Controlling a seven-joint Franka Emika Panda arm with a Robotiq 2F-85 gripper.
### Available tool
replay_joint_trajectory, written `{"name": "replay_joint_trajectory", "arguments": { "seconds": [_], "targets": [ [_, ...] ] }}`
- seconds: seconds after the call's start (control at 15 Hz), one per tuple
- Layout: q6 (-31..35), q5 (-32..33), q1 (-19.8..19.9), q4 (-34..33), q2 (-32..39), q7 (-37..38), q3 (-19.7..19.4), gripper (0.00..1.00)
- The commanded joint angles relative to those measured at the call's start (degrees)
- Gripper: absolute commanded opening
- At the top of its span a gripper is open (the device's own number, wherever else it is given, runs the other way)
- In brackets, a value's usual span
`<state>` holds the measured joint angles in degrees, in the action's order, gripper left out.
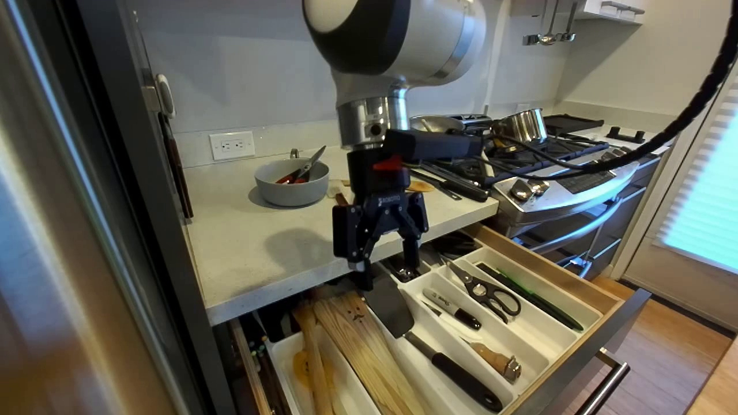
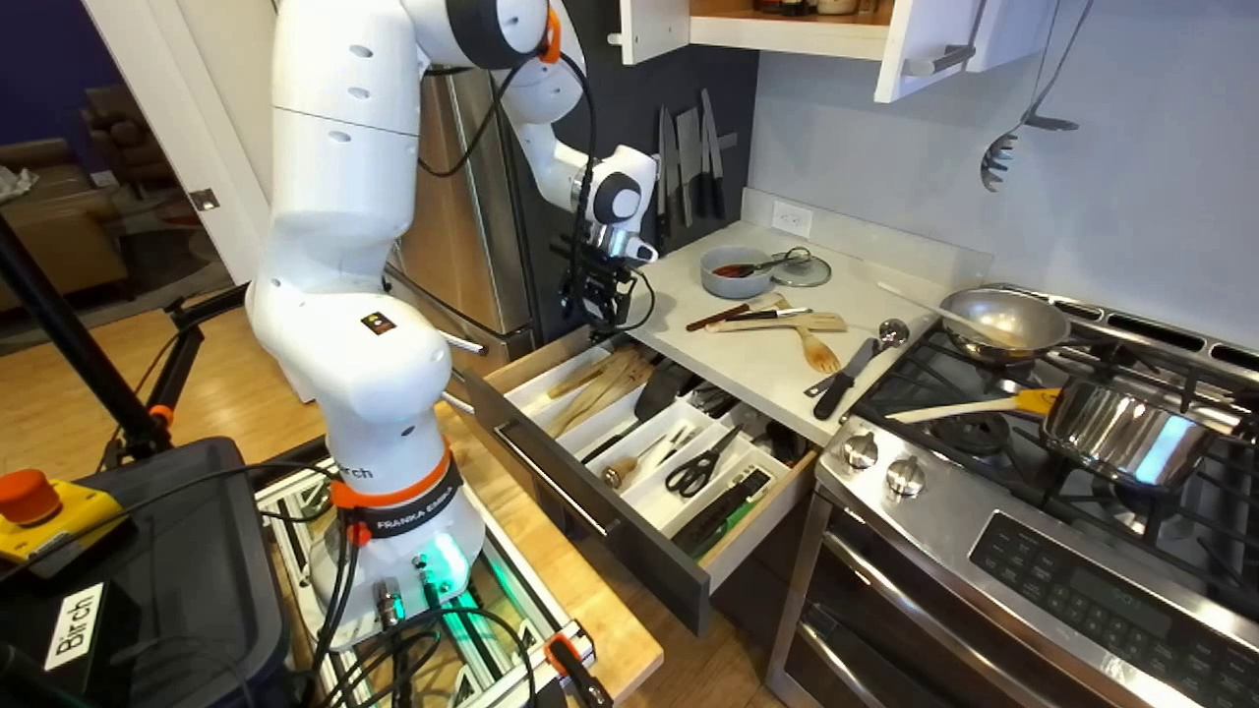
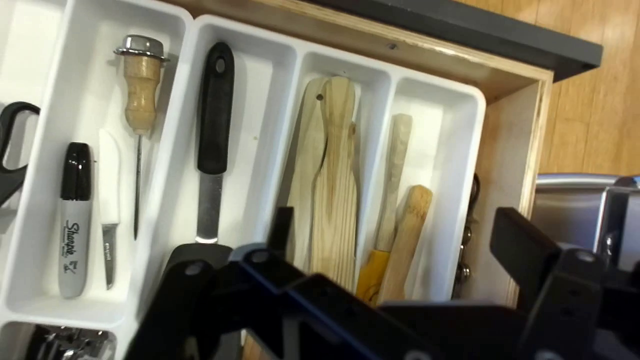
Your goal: Put the wooden spurtle in the drawer
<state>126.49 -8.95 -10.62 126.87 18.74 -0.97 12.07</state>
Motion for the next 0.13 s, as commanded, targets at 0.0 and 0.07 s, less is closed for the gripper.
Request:
{"name": "replay_joint_trajectory", "arguments": {
  "seconds": [0.0,0.07],
  "targets": [
    [0.3,-0.4,0.1,1.4,-2.1,-0.2,-0.2,1.0],
    [0.1,-0.3,0.1,1.4,-2.6,-0.2,-0.2,1.0]
  ]
}}
